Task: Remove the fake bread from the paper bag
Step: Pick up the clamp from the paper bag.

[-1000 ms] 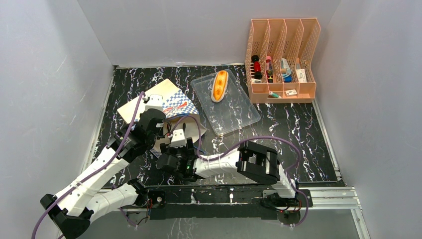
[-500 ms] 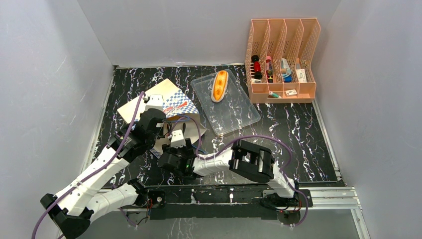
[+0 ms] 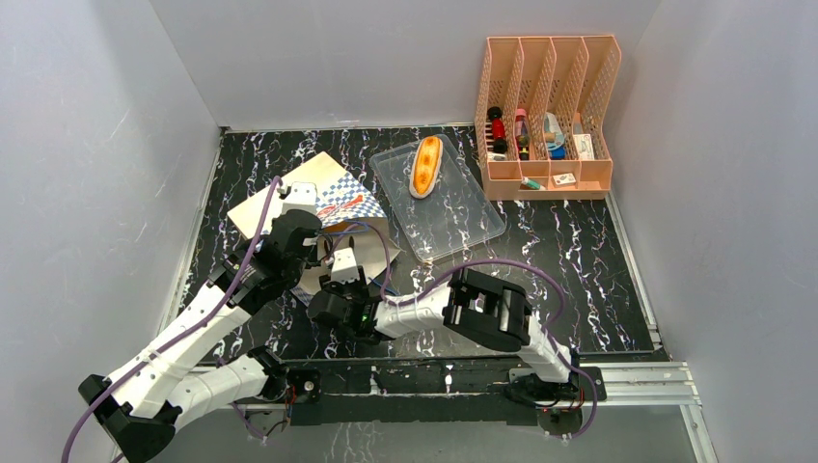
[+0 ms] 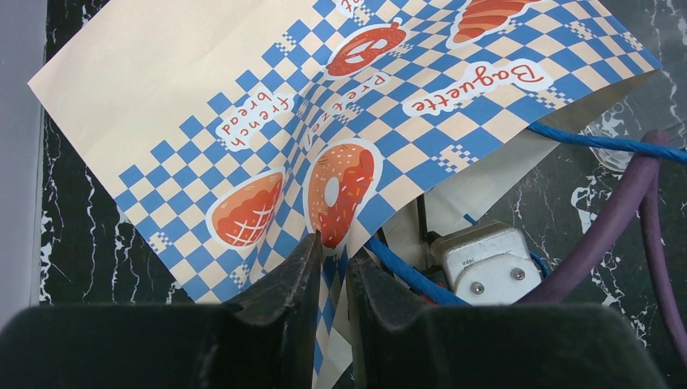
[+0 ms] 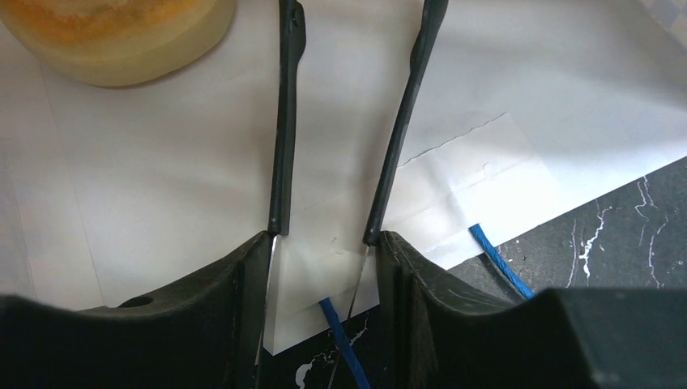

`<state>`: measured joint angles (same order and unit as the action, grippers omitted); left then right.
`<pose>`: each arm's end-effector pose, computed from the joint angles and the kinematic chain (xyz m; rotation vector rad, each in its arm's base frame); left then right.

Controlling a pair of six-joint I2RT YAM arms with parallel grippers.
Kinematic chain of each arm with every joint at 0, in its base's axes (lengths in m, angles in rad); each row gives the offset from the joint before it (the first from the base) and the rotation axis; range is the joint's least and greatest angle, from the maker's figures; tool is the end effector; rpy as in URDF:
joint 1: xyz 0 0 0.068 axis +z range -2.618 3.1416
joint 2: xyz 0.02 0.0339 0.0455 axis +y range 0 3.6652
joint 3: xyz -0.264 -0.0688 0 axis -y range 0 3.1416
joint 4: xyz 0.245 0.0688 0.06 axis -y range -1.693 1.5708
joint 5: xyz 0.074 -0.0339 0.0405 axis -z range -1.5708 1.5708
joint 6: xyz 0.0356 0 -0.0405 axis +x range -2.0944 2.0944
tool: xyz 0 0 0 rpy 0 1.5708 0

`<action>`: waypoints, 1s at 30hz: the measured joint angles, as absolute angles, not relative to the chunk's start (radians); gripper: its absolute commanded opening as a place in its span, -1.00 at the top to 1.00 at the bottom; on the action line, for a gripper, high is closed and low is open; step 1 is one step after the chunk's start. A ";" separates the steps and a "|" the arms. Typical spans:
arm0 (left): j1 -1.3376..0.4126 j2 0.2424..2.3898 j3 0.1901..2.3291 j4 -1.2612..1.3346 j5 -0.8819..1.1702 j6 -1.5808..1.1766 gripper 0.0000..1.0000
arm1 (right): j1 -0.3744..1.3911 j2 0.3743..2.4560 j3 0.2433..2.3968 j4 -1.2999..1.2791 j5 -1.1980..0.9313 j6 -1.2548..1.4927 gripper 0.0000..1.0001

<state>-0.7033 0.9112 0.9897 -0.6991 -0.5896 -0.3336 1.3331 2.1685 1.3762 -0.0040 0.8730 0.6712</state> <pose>0.1516 -0.1026 0.3409 0.0621 2.0744 0.0181 0.1327 0.4320 0.1302 -0.2925 2.0322 0.1865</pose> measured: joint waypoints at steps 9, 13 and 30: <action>-0.703 0.918 0.990 -0.689 -0.587 -0.337 0.66 | 1.328 2.143 1.306 0.084 0.851 0.683 0.26; -0.703 0.918 0.990 -0.690 -0.587 -0.337 0.66 | 1.324 2.119 1.270 0.106 0.821 0.693 0.28; -0.703 0.918 0.990 -0.689 -0.587 -0.342 0.66 | 1.311 1.884 1.050 0.204 0.662 0.842 0.28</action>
<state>-0.7033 0.9176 0.9897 -0.6891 -0.5869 -0.3416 1.3106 1.8839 1.0496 0.2043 0.6617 0.8417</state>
